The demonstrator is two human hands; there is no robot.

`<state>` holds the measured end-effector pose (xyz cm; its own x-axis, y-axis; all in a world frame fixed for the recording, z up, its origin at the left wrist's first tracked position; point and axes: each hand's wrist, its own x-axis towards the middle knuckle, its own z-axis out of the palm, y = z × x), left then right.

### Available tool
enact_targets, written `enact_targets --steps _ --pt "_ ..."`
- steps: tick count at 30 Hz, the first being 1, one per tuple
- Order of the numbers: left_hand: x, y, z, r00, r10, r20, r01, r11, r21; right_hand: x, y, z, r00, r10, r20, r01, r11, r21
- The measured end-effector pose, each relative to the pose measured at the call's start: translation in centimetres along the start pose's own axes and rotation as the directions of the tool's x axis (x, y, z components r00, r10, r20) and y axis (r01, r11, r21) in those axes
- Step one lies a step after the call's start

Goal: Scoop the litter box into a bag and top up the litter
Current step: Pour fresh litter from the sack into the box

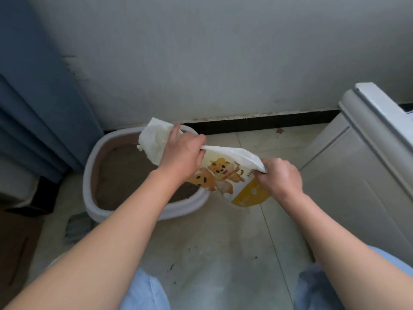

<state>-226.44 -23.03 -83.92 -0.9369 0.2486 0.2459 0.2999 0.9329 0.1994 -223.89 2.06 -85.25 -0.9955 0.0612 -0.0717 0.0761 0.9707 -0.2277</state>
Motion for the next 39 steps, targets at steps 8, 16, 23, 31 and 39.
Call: enact_targets --steps 8,16,23,31,39 --pt "-1.4 -2.5 -1.2 0.991 -0.076 0.111 0.078 0.997 -0.009 0.6 -3.8 -2.4 0.997 -0.069 -0.036 0.070 0.997 0.021" --pt "-1.6 -2.7 -1.0 0.988 -0.087 0.124 0.090 0.996 -0.021 -0.2 -4.6 -2.6 0.990 -0.123 -0.067 0.125 0.992 0.020" --pt "-1.5 -3.4 -0.7 0.989 -0.090 0.121 0.090 0.996 0.000 -0.6 -5.6 -3.0 0.984 -0.159 -0.076 0.162 0.986 0.038" --pt "-2.0 -4.6 -0.7 0.989 -0.123 0.087 0.126 0.992 -0.024 -0.2 -7.6 -4.1 0.975 -0.211 -0.063 0.213 0.977 0.019" --pt "-2.0 -6.2 -0.7 0.988 -0.153 0.037 0.154 0.987 -0.043 -0.2 -9.7 -4.9 0.958 -0.284 -0.045 0.283 0.959 -0.030"
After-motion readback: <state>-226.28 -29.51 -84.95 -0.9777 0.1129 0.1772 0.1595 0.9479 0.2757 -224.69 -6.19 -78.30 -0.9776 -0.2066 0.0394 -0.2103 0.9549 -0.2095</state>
